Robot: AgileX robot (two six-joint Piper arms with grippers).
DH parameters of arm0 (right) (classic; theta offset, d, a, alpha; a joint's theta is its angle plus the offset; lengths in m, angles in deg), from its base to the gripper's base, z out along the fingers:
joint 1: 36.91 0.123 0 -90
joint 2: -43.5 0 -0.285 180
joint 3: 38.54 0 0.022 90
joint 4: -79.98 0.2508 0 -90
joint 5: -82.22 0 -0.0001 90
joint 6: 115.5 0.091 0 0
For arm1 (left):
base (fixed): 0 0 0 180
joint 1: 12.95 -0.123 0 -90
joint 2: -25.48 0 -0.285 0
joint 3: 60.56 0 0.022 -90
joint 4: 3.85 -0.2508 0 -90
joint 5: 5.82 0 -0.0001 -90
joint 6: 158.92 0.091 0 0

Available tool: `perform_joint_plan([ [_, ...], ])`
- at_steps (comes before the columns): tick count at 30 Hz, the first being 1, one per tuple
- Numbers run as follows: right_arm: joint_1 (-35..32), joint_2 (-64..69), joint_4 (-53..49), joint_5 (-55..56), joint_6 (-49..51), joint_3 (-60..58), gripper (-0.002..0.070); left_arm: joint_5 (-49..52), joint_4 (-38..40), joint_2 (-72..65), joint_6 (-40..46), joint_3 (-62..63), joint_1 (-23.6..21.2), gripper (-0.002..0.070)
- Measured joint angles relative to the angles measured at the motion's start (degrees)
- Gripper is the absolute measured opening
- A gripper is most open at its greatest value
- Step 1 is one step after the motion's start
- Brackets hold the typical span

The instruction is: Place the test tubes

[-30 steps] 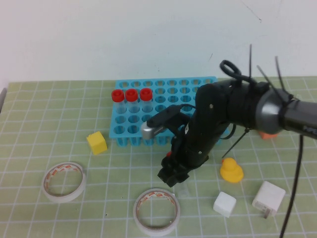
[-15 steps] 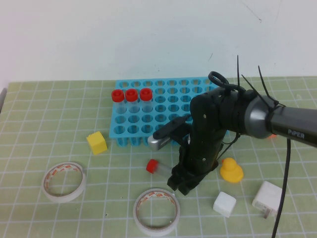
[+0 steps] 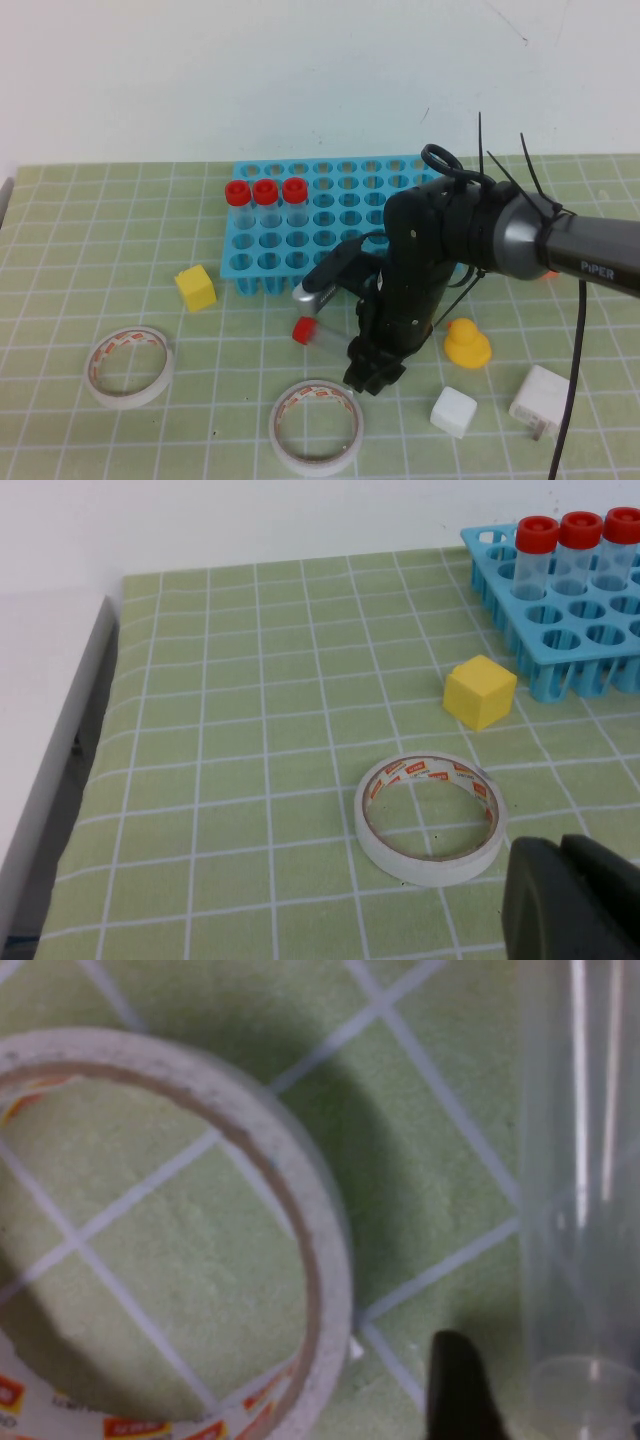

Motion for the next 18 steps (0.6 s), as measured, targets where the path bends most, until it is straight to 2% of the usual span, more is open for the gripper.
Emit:
perform_joint_plan([
  [4, 0.00, 0.00, 0.82, 0.55, -1.30, 0.00, 0.0414, 0.00, 0.00, 0.00, 0.00, 0.00, 0.00, -0.0001],
  [11, 0.00, 0.26, 1.98, 4.30, -2.18, 0.00, 0.0428, 0.13, 0.00, 0.00, 0.00, 0.00, 0.00, -0.0001],
  [14, 0.00, 0.34, 2.24, 5.28, -2.75, 0.00, 0.0390, 0.13, 0.00, 0.00, 0.00, 0.00, 0.00, -0.0001],
  [18, 0.00, 0.48, 2.74, 6.04, -2.89, 0.00, 0.0254, 0.22, 0.00, 0.00, 0.00, 0.00, 0.00, -0.0001],
])
